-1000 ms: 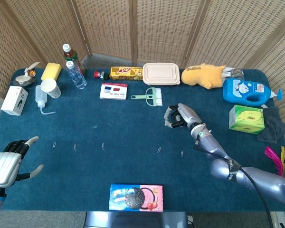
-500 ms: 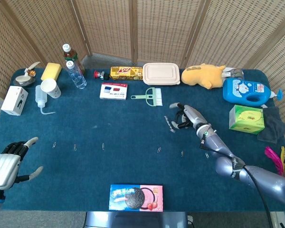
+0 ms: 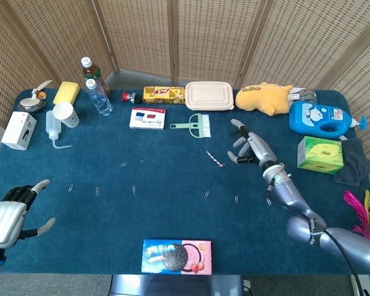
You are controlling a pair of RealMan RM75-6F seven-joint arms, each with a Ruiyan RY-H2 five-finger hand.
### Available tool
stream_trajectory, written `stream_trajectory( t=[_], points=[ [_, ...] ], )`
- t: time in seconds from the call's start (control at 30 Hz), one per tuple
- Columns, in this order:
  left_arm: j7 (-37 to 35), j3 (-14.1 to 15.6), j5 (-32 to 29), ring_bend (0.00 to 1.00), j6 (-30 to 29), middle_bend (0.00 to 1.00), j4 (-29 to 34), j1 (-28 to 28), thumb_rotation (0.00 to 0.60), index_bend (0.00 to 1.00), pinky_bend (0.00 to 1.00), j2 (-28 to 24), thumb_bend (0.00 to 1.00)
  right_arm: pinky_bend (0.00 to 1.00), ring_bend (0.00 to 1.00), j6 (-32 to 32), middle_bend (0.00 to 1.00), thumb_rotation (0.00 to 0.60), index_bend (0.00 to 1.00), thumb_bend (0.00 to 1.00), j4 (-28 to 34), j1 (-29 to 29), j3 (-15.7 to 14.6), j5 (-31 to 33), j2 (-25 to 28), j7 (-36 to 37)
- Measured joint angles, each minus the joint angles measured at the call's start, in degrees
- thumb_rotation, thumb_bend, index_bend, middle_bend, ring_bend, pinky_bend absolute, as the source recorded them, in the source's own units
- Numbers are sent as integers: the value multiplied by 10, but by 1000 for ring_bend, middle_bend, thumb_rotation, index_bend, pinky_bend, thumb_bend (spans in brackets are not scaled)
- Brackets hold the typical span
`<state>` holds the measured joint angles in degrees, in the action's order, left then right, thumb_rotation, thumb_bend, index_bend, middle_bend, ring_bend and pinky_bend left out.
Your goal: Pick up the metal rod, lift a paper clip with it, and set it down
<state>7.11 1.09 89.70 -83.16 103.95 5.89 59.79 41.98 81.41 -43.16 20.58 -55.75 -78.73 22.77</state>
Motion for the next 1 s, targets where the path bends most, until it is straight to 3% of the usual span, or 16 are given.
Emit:
stream_trajectory(
  t=[0.07,0.23,0.67,0.87,1.0],
  points=[
    [0,1,-2,205,0,240,0,-2,441,117,186,0,390,376,204,36,88,600,0,405,4,14,0,-20,-3,3],
    [11,5,-9,202,-2,239,-4,-9,438,118,186,5,390,343,178,146,69,600,0,405,18,55,-12,-67,-9,-18],
    [29,8,-2,201,-55,239,-46,-43,439,133,174,31,390,259,87,383,128,600,0,405,97,201,-102,-138,3,-227],
    [12,16,0,201,-63,239,-62,-56,441,138,174,47,390,254,85,452,129,600,0,405,117,266,-141,-154,4,-299],
    [12,19,1,201,-70,239,-66,-65,442,139,174,51,390,252,86,466,134,600,9,405,127,296,-160,-162,6,-286]
  ],
)
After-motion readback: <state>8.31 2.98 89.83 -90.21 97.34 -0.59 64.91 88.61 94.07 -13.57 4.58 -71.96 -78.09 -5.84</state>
